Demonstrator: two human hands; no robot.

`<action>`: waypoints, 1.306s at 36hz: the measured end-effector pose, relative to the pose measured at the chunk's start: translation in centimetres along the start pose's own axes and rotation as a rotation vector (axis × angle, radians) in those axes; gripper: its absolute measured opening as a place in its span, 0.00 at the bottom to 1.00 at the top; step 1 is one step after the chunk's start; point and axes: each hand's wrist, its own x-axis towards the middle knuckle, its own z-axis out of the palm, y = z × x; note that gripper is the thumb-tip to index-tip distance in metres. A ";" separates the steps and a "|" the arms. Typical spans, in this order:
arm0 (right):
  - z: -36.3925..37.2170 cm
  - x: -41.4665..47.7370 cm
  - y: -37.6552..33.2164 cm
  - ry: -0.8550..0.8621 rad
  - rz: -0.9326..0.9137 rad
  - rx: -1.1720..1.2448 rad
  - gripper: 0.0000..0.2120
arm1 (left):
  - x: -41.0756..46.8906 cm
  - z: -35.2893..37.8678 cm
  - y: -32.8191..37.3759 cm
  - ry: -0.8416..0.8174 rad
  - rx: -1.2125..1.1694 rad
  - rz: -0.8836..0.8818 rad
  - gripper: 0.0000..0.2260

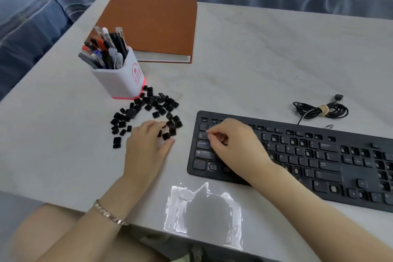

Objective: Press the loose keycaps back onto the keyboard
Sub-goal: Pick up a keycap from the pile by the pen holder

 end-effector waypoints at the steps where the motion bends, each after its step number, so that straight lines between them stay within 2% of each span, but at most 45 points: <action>1: 0.4 0.7 -0.7 -0.017 -0.019 0.012 0.10 | 0.2 -0.2 -0.1 -0.009 -0.024 0.005 0.13; 6: 2.8 4.1 -2.6 -0.158 -0.094 -0.050 0.13 | 0.6 -0.7 -0.9 -0.054 -0.044 0.033 0.08; 12: 6.1 6.8 -3.7 -0.346 -0.165 -0.343 0.14 | 0.3 -1.7 -2.1 -0.067 0.022 0.047 0.05; 17: 6.7 7.6 -4.2 -0.401 -0.109 -0.397 0.13 | 0.3 -2.5 -2.7 -0.056 -0.088 -0.096 0.06; 19: 6.4 7.6 -4.4 -0.413 -0.093 -0.396 0.13 | 0.3 -2.7 -2.6 -0.040 -0.230 -0.184 0.05; 21: 6.2 7.4 -4.4 -0.415 -0.109 -0.422 0.13 | 0.5 -3.0 -2.2 -0.059 -0.446 -0.366 0.07; 23: 6.1 7.1 -4.5 -0.401 -0.156 -0.497 0.12 | 1.2 -3.3 -1.5 -0.091 -0.834 -0.601 0.11; 25: 6.1 6.7 -4.5 -0.381 -0.193 -0.565 0.11 | 1.9 -3.9 -0.6 -0.155 -1.303 -0.852 0.09; 26: 6.2 6.5 -4.6 -0.374 -0.206 -0.593 0.10 | 2.1 -4.1 -0.3 -0.172 -1.467 -0.920 0.08; 28: 6.4 6.1 -4.6 -0.369 -0.216 -0.633 0.11 | 2.2 -4.3 0.1 -0.195 -1.647 -0.965 0.07; 33: 7.0 5.8 -4.1 -0.341 -0.201 -0.628 0.12 | 1.8 -4.2 -0.1 -0.286 -1.830 -1.009 0.08; 37: 6.8 5.7 -3.6 -0.327 -0.134 -0.424 0.13 | 1.8 -4.0 0.0 -0.325 -1.819 -1.024 0.10; 42: 5.2 4.8 -3.9 -0.090 0.105 0.177 0.10 | 1.9 -3.9 0.4 -0.302 -1.705 -0.971 0.09; 45: 3.6 3.9 -3.8 -0.061 0.275 0.536 0.11 | 1.8 -3.8 0.8 -0.317 -1.606 -0.933 0.09; 47: 2.9 3.4 -3.4 -0.029 0.313 0.693 0.12 | 1.7 -3.7 1.2 -0.344 -1.540 -0.889 0.08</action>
